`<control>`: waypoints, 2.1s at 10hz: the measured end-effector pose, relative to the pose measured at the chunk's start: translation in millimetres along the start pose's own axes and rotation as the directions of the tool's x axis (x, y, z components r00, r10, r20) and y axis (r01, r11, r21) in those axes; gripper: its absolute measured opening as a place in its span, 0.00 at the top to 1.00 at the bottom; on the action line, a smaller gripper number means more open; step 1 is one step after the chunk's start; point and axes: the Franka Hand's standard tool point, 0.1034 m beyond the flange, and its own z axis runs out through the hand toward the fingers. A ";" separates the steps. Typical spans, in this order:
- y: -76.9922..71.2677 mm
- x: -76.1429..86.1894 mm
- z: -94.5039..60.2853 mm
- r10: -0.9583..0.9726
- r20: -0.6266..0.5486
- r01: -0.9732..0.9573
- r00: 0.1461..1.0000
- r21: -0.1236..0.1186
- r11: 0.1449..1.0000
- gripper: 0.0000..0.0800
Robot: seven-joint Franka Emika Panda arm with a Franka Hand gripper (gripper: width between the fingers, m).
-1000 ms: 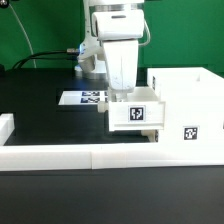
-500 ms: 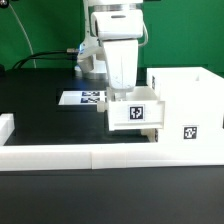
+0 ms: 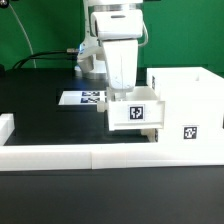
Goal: Assemble drawer
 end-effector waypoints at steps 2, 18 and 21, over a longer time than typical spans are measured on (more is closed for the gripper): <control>1.7 -1.2 -0.1 -0.022 0.009 0.022 1.000 -0.022 1.000 0.94; 1.3 3.5 -0.1 0.009 0.013 -0.010 1.000 0.018 1.000 0.94; 0.4 5.0 0.7 0.032 0.013 -0.033 0.999 0.017 0.999 0.94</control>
Offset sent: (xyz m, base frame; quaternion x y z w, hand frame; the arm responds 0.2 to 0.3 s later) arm 0.0000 0.0000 0.0000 0.0000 0.0000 0.0000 1.0000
